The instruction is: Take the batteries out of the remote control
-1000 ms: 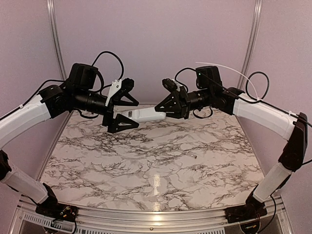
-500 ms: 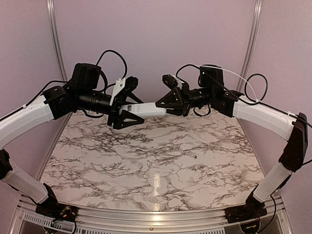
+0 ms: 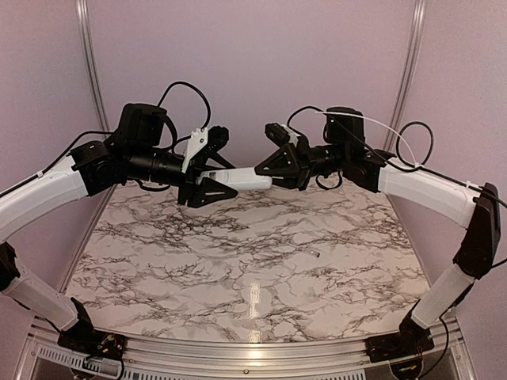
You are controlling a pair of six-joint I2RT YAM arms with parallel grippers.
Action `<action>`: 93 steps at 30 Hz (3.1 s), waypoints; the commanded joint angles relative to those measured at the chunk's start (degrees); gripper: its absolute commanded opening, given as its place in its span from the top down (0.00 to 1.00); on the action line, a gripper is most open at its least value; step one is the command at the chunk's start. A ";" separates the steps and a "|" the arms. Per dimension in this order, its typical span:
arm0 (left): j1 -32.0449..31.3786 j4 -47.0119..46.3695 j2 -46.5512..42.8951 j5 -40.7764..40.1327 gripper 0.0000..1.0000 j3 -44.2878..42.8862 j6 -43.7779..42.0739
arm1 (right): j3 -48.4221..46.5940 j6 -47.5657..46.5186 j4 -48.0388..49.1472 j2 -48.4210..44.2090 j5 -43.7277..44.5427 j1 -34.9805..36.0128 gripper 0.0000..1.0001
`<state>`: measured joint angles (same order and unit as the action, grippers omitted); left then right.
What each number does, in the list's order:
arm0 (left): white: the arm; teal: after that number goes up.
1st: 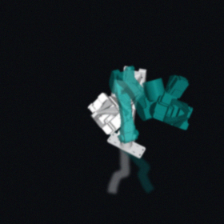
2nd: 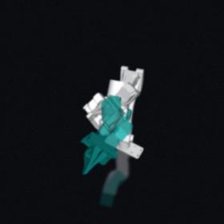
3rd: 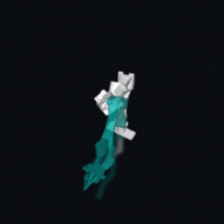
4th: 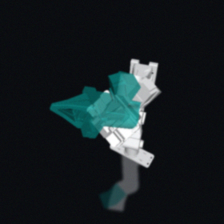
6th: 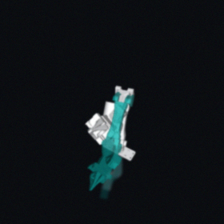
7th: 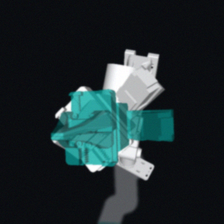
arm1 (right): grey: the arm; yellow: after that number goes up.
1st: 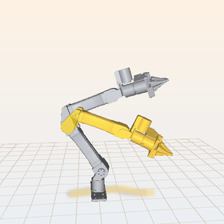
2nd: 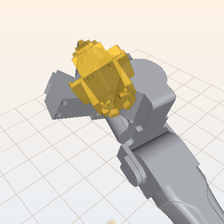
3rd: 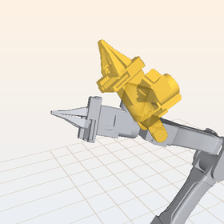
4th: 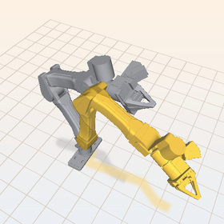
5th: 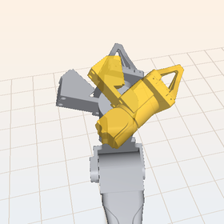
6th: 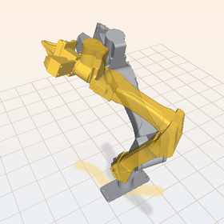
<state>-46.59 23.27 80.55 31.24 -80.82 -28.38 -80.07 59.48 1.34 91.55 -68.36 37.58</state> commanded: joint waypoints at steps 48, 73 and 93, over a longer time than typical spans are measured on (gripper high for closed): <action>-2.11 -4.36 -3.42 -6.05 0.74 5.60 5.20 | -17.30 -25.08 -36.22 2.81 15.58 -0.06 0.08; -2.12 -11.29 -10.57 -10.00 0.73 24.82 14.89 | -7.87 -38.56 -58.32 -1.65 64.45 -0.32 0.12; -4.17 -11.89 -1.32 -16.30 0.75 19.24 26.05 | -14.41 -18.88 -40.20 0.55 39.39 5.99 0.19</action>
<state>-49.58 12.60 78.41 16.27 -58.72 -5.45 -91.20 35.16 -43.57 90.83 -26.89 41.85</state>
